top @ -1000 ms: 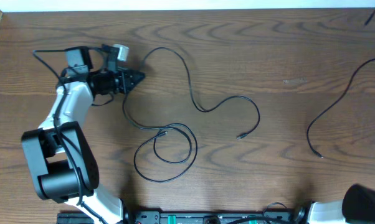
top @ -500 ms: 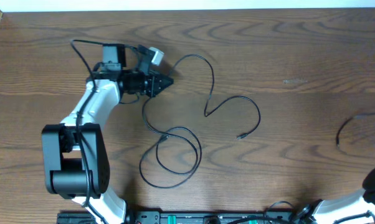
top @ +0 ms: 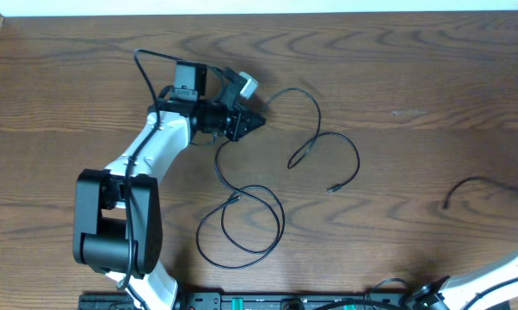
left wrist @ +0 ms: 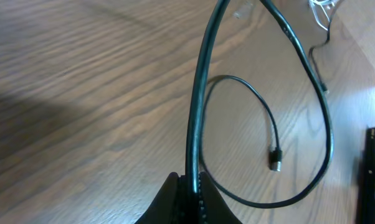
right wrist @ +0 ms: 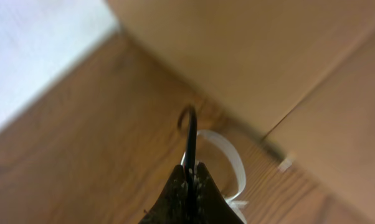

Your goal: Untangle cables

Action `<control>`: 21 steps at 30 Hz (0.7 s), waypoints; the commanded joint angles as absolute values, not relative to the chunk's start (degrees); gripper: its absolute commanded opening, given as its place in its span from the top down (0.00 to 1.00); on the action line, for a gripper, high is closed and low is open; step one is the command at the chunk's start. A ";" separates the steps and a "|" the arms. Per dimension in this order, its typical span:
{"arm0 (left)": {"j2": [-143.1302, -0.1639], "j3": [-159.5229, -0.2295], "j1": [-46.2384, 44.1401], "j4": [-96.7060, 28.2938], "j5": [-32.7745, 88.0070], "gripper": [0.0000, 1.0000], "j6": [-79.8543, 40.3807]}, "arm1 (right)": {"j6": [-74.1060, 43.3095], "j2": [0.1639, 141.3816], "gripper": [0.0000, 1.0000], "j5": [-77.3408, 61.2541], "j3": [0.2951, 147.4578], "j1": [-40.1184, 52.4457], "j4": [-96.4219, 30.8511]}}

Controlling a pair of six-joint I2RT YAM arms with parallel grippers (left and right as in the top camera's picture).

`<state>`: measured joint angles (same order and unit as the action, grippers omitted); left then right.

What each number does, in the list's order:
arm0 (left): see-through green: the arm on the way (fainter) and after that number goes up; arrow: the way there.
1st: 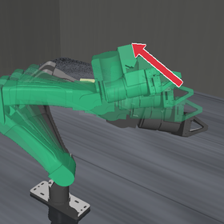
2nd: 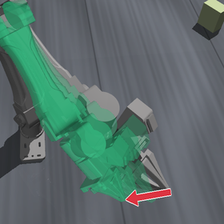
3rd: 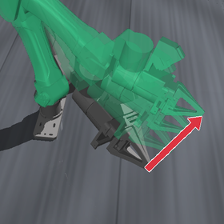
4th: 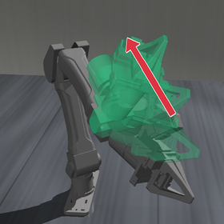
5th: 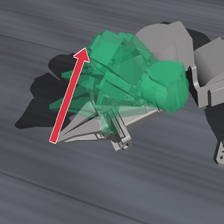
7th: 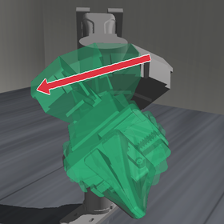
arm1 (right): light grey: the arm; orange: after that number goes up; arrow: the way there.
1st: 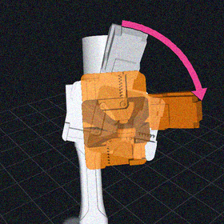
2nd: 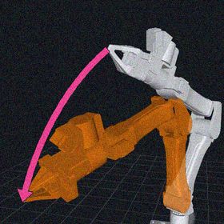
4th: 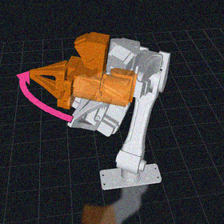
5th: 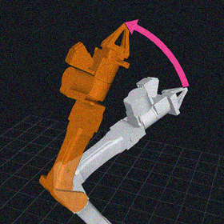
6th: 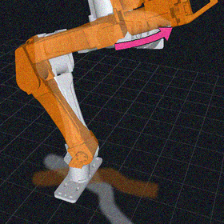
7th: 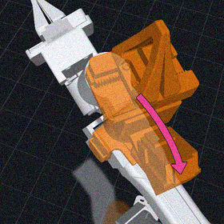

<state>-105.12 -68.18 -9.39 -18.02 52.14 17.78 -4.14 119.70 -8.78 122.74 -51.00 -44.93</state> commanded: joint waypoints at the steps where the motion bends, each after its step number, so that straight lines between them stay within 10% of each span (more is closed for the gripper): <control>1: -103.96 -68.69 -10.94 -18.11 51.77 0.93 17.87 | -5.10 123.90 0.98 -10.68 122.93 -49.43 -47.24; 5: -103.96 -68.69 -11.88 -18.09 51.77 0.93 17.87 | -5.10 127.59 0.99 -10.70 122.93 -48.88 -49.89; 6: -103.96 -68.69 -11.99 -18.09 51.75 0.93 17.87 | -5.10 128.33 0.78 -10.76 122.93 -48.80 -50.54; 8: -103.96 -68.69 -11.99 -18.11 51.77 0.92 17.87 | -5.10 129.29 0.01 -11.20 122.93 -48.62 -51.35; 21: -103.96 -68.69 -11.99 -18.13 51.79 0.93 17.87 | -5.74 125.14 0.01 -34.20 122.96 -45.01 -51.03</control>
<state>-105.12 -68.18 -11.90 -18.02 52.14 17.78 -4.84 129.08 -24.73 122.65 -47.05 -50.57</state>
